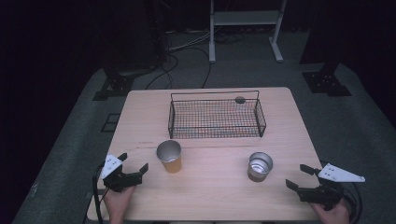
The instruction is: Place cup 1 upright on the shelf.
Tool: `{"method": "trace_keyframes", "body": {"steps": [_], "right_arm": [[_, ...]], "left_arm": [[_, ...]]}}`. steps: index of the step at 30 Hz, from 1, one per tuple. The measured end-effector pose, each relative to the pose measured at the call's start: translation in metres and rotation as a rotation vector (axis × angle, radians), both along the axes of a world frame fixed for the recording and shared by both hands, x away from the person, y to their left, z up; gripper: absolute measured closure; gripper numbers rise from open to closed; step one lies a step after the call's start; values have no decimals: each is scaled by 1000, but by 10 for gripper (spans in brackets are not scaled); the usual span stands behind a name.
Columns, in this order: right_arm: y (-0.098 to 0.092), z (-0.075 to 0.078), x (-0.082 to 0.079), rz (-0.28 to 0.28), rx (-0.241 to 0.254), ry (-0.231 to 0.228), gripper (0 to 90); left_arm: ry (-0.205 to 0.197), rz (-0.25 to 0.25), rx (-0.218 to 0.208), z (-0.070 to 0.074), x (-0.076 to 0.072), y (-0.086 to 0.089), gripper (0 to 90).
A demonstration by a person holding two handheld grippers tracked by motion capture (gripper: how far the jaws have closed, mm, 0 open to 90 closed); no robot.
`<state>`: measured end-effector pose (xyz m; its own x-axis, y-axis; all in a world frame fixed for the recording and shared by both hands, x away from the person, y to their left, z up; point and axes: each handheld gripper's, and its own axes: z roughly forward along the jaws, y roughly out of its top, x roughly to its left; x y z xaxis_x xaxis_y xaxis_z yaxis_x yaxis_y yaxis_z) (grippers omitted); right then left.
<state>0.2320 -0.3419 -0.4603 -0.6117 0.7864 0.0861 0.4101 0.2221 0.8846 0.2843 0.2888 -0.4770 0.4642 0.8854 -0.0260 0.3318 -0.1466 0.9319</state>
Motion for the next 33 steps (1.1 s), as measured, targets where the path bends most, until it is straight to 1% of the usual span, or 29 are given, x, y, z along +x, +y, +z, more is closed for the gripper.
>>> {"method": "trace_keyframes", "body": {"steps": [3, 5, 15, 19, 21, 25, 29, 32, 33], "right_arm": [[4, 0, 0, 14, -8, -2, 138], [11, 0, 0, 32, -23, 2, 136], [26, 0, 4, 75, -26, 8, 133], [36, 1, 8, 98, -40, 19, 131], [37, 1, 8, 101, -40, 22, 129], [45, 0, 15, 122, -52, 34, 129], [49, 0, 20, 133, -60, 43, 127], [51, 0, 22, 137, -58, 45, 125], [52, 1, 24, 135, -58, 51, 120]], "left_arm": [[5, -1, 2, 0, 0, 0, 7], [4, 1, 2, 0, 1, 0, 7], [-1, 2, 3, 1, -1, 1, 7], [-1, 1, 6, 1, -1, 2, 8], [1, 2, 6, 1, 0, 2, 7], [4, 4, 6, 0, 0, 2, 7], [1, 3, 6, 0, 0, 2, 7], [2, 3, 6, 0, 0, 2, 8], [2, 1, 7, 0, 0, 2, 8]]}}
